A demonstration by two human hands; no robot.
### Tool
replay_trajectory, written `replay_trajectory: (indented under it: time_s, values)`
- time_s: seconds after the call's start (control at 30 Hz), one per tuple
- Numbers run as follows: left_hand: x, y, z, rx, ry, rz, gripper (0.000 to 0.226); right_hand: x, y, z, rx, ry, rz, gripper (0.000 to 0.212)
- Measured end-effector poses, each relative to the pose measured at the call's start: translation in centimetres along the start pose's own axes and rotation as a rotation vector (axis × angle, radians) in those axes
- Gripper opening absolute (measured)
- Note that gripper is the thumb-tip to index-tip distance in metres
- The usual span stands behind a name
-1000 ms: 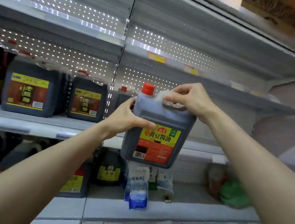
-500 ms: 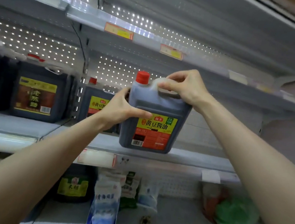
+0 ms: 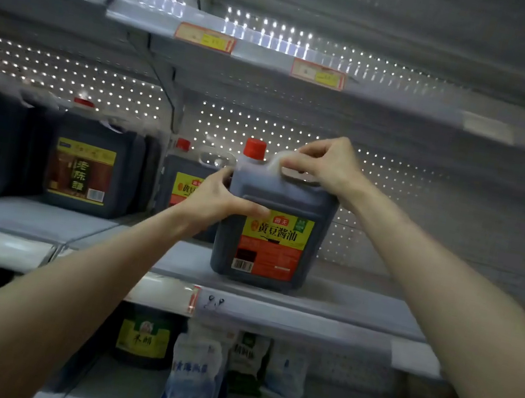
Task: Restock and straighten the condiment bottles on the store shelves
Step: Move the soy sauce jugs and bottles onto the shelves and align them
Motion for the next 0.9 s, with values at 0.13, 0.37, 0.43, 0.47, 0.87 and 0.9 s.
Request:
replay_trajectory:
  time_s: [0.13, 0.37, 0.43, 0.47, 0.87, 0.9]
  values:
    - [0.2, -1.1, 1.0, 0.014, -0.029, -0.008, 0.080, -0.6, 1.2, 1.0, -0.013, 0.014, 0.008, 0.019]
    - [-0.2, -3.0, 2.2, 0.049, -0.072, -0.032, 0.071, -1.1, 3.1, 2.4, -0.067, 0.055, -0.020, 0.020]
    - [-0.2, -3.8, 2.6, 0.070, -0.079, -0.032, 0.073, -1.3, 3.8, 2.7, -0.085, 0.076, 0.006, 0.025]
    - [-0.1, -4.2, 2.7, 0.082, -0.076, -0.029, 0.075, -1.5, 4.1, 2.8, -0.095, 0.084, 0.009, 0.031]
    - [-0.5, -5.6, 2.7, 0.139, -0.028, -0.073, 0.080, -1.8, 5.8, 1.9, -0.121, 0.097, 0.102, 0.040]
    - [-0.6, -5.5, 2.6, 0.136, -0.022, -0.076, 0.076, -1.7, 6.0, 1.5, -0.125, 0.107, 0.100, 0.046]
Point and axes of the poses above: each hand's wrist, its own z-axis towards the middle knuckle, its own x-axis out of the back of the hand, y = z × x, the point moved 9 cm from there along z, towards the middle knuckle, and after that the axes turned 15 degrees about z, right-handed, at the moved point
